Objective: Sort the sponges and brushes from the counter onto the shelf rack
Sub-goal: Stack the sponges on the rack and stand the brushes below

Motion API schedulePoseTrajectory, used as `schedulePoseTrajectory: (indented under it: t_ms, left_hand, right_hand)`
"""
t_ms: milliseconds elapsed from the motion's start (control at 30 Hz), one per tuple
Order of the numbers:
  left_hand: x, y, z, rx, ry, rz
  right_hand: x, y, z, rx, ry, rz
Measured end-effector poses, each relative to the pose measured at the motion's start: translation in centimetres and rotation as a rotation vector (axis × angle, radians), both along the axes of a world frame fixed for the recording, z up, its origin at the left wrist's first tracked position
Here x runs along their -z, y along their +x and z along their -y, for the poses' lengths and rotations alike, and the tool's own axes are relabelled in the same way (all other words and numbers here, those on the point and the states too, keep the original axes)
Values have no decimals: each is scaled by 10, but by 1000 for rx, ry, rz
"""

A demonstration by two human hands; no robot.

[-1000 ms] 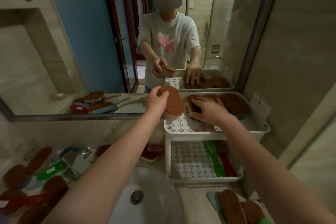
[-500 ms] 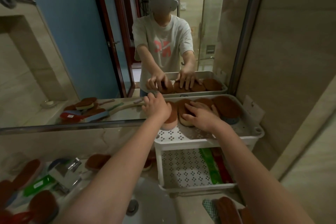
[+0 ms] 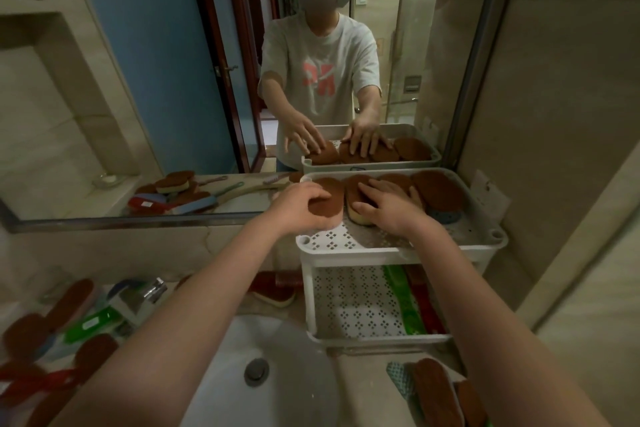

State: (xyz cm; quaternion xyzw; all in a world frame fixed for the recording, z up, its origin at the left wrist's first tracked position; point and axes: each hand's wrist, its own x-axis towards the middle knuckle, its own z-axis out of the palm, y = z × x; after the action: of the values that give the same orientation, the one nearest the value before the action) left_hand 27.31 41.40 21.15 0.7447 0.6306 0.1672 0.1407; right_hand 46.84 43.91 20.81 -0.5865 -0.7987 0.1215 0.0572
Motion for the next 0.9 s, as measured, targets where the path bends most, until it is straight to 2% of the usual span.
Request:
schedulePoseTrajectory:
  t_ms: [167,333,467,600,700,800,900]
  left_hand:
    - [2,14,-4,-49,115,-102]
    - [4,15,-4,-70,69,-78]
    - [5,15,4,-91,54,57]
    - [8,15,32,-193,287,335]
    - [19,9,64,-303,445,498]
    - [39,-4,97,-354,510,542]
    - [69,-21,126,-332,524,542]
  right_hand:
    - [2,-1,3,38,136,-77]
    - [0,-2,4,35,182,-37]
    - [-5,-1,17,19,318,-161]
    - [1,-8,51,-82,640,-331]
    - [14,-19,79,-100,789,-483]
    - [31,-33,107,-111,815,-620]
    - [59,-44,134,-147,766,-671]
